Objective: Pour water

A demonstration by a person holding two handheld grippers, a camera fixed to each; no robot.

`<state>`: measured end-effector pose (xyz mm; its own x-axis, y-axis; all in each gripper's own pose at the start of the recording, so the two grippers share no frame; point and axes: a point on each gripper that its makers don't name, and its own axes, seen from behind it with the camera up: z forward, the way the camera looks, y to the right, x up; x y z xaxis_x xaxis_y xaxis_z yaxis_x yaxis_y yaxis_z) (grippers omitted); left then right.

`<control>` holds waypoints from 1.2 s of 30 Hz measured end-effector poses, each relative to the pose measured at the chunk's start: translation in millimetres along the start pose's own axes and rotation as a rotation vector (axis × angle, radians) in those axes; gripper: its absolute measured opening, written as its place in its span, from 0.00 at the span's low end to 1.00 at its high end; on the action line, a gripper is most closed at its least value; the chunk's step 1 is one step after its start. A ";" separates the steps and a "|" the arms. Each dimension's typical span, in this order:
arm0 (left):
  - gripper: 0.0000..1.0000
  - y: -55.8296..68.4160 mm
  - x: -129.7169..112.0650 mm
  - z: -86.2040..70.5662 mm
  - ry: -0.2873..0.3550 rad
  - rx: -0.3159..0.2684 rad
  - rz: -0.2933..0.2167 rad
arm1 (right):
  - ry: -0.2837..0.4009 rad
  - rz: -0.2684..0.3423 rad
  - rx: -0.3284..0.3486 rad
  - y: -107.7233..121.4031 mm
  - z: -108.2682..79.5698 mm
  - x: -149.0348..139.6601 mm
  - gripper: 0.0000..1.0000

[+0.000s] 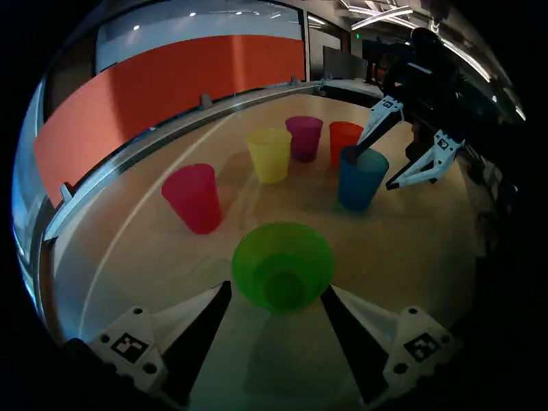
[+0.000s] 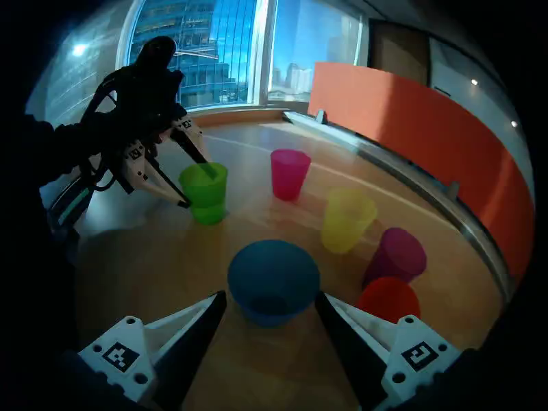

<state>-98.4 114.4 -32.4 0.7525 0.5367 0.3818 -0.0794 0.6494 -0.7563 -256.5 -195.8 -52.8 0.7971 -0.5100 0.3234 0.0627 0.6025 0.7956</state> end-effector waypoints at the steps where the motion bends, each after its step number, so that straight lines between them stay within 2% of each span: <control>1: 0.96 -0.8 -2.0 -1.9 -0.001 0.005 -0.001 | 0.001 0.002 -0.004 0.0 -3.3 -1.7 1.00; 10: 0.96 -5.0 -13.2 -26.8 0.025 0.045 -0.058 | 0.014 0.044 -0.059 3.0 -38.1 -20.6 1.00; 19: 0.96 -0.9 -13.9 -52.2 0.100 0.102 -0.113 | 0.064 0.100 -0.123 6.1 -65.6 -29.1 1.00; 24: 0.96 -4.3 -5.0 -69.7 0.174 0.157 -0.154 | 0.136 0.145 -0.172 9.2 -79.5 -21.2 1.00; 29: 0.96 -16.6 2.2 -88.7 0.262 0.239 -0.199 | 0.213 0.193 -0.238 14.2 -93.7 -13.0 1.00; 36: 0.96 -34.3 16.8 -115.2 0.387 0.362 -0.245 | 0.326 0.233 -0.391 37.4 -116.9 5.4 1.00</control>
<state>-7.7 39.1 -61.2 0.9559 0.1554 0.2493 -0.0397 0.9092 -0.4144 -179.6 -104.3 -81.2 0.9572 -0.1572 0.2431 0.0312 0.8909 0.4530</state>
